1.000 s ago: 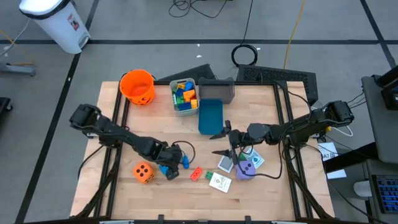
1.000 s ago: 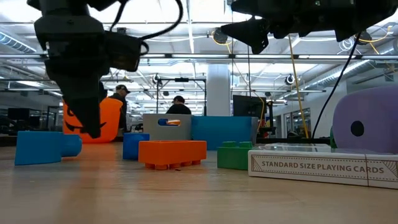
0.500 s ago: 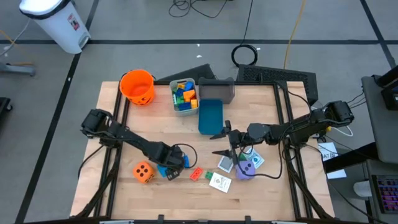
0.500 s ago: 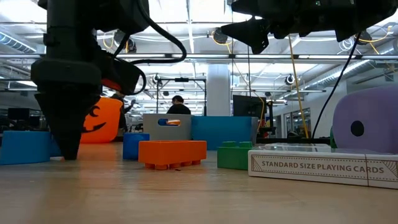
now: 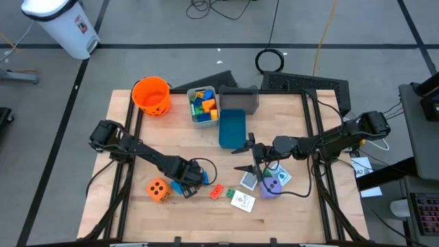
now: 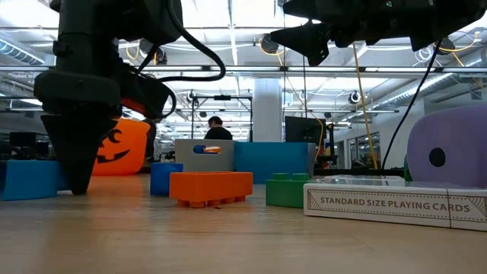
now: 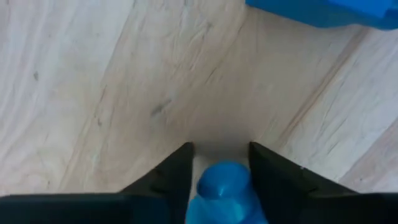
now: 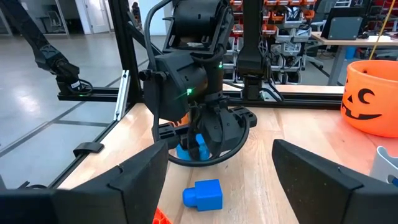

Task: Pick & Place Toys
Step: Put the light blue 1 stud gamepiece into the white bin

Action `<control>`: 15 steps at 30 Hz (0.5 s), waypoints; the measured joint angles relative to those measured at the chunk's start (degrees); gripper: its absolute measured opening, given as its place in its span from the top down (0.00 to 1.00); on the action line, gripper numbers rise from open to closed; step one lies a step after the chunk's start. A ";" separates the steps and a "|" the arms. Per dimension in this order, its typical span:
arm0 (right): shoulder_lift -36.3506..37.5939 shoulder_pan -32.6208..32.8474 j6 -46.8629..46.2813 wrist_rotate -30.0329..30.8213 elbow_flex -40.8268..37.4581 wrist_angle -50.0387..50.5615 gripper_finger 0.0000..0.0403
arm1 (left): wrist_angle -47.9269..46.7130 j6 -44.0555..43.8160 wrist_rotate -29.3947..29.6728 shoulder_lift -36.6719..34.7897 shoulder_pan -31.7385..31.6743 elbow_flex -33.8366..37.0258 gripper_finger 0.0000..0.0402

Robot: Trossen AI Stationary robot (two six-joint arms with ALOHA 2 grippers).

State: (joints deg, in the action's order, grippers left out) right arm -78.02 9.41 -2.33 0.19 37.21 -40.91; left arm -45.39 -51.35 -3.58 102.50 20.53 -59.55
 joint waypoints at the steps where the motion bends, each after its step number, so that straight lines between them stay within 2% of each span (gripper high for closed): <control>1: 0.00 0.00 0.00 0.00 0.00 0.00 0.30 | 0.02 0.05 -0.07 0.00 0.00 0.00 0.64; 5: 0.00 0.00 0.00 0.00 0.00 0.01 0.30 | 0.16 0.01 -0.45 0.00 -0.15 0.04 0.77; 8: 0.00 0.00 0.00 0.00 0.00 0.02 0.30 | 0.22 -0.17 -0.37 0.00 -0.04 0.04 0.82; 11: -0.02 0.00 0.00 0.00 0.00 0.02 0.30 | 0.26 0.41 -0.67 0.00 -0.04 0.07 0.80; 15: -0.02 0.00 0.00 0.00 0.00 0.01 0.30 | 0.29 -0.26 -2.23 -0.24 -1.29 0.09 0.68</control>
State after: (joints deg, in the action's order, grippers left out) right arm -78.03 9.41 -2.33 0.19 37.21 -40.90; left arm -45.10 -51.61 -5.81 102.26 19.25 -59.46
